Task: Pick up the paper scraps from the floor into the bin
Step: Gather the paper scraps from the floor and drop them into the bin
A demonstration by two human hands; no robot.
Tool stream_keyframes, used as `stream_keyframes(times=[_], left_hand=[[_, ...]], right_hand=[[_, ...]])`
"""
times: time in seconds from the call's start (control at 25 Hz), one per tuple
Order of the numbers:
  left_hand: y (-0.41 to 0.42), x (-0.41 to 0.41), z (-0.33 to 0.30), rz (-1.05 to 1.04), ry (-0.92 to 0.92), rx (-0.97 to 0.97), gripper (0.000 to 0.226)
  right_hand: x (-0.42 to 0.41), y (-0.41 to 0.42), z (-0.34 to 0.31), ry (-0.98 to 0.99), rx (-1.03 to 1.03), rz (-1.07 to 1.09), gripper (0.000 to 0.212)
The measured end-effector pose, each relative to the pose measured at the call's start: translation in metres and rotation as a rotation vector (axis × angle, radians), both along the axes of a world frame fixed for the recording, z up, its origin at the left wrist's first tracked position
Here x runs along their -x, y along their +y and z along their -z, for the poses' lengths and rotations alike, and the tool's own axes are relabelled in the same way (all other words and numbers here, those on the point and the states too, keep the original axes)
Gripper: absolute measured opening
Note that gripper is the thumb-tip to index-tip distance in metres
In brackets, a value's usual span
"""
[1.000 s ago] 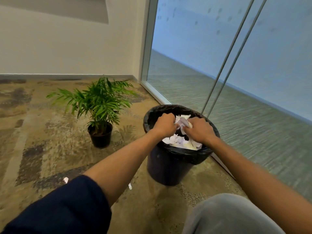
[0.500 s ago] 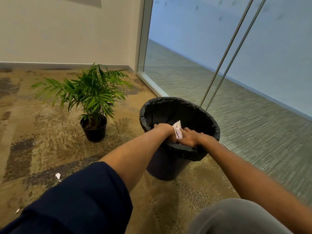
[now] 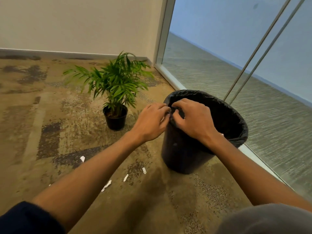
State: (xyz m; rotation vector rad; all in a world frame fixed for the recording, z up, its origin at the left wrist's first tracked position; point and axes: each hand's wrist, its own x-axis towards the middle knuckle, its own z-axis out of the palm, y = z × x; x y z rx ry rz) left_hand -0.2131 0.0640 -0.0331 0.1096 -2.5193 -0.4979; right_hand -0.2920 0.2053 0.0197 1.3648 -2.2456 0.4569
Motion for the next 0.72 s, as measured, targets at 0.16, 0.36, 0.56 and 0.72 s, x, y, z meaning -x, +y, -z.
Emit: stream_keyframes(times=[0.16, 0.36, 0.56, 0.72], left_hand=[[-0.034, -0.077, 0.044, -0.142, 0.007, -0.103, 0.038], [-0.069, -0.165, 0.129, -0.319, -0.304, -0.205, 0.032], [-0.078, -0.196, 0.181, -0.313, -0.581, -0.22, 0.034], [-0.079, -0.185, 0.192, -0.251, -0.717, -0.192, 0.036]], right_hand=[[-0.039, -0.037, 0.037, 0.027, -0.026, -0.228, 0.023], [-0.06, -0.064, 0.122, -0.218, -0.284, -0.244, 0.03], [-0.055, -0.057, 0.217, -0.434, -0.565, -0.036, 0.029], [-0.05, -0.045, 0.249, -0.506, -0.629, 0.08, 0.022]])
